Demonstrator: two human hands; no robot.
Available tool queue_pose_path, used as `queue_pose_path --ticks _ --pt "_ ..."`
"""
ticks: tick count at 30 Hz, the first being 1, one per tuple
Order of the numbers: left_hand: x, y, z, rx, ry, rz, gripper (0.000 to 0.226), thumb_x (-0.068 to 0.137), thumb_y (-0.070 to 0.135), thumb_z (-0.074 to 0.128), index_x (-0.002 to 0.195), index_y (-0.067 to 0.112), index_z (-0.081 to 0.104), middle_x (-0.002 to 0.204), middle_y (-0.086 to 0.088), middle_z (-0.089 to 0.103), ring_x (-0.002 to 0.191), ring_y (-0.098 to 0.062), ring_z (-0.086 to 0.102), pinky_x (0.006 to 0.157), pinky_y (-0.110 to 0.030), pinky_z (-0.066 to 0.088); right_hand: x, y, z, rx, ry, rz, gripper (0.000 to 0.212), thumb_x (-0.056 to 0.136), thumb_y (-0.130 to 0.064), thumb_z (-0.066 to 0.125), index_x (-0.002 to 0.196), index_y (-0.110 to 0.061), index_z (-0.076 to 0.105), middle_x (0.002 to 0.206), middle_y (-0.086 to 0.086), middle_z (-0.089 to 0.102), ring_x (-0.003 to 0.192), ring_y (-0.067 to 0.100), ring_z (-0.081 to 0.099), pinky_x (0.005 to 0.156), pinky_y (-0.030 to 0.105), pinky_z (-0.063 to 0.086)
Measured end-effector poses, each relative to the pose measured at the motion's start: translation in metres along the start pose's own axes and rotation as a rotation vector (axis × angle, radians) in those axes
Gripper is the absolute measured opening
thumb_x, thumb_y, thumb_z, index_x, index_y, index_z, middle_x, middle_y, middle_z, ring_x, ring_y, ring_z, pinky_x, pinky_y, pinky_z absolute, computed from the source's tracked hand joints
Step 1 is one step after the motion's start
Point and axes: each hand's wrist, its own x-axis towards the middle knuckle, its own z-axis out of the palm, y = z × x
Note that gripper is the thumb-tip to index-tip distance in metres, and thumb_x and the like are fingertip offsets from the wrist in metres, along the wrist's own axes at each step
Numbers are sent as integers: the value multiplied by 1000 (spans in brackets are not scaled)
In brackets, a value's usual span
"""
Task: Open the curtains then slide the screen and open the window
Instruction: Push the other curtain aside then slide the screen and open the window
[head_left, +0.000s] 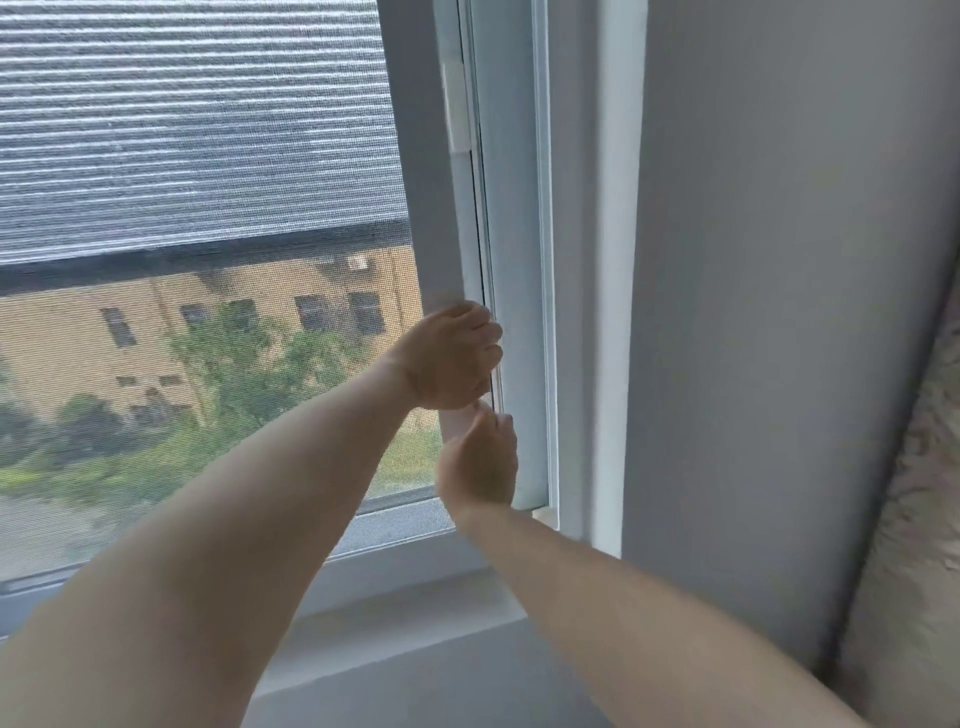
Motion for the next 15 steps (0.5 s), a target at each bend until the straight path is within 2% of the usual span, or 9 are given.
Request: queue_pose_path --ticks 3,6,11,15 --pt "-19 -3 -5 -19 -38 -36 21 81 26 52 67 13 60 72 -2 54 73 -23 49 73 -36 42 -10 -8 3 16 -45 -26 46 89 -8 49 134 -13 49 117 7 55 108 26 56 96 37 47" --pt "-31 -5 -5 -8 -59 -42 23 83 27 49 71 12 61 76 -4 54 76 -25 50 74 -38 45 -16 -13 6 16 -68 -54 50 89 -7 47 138 -14 46 117 9 54 108 27 56 95 38 47" --pt "-54 -12 -10 -2 -75 -74 17 79 26 60 72 11 63 78 -6 58 80 -27 54 75 -38 49 -26 -24 16 38 -130 -85 52 88 -7 48 139 -12 46 120 10 55 111 28 55 97 39 45" --pt "-72 -16 -13 -18 -114 -94 19 82 22 51 71 9 61 76 -8 57 77 -29 54 74 -41 50 -35 -33 24 71 -200 -120 47 86 -4 45 133 -10 50 116 12 55 107 30 56 95 40 47"
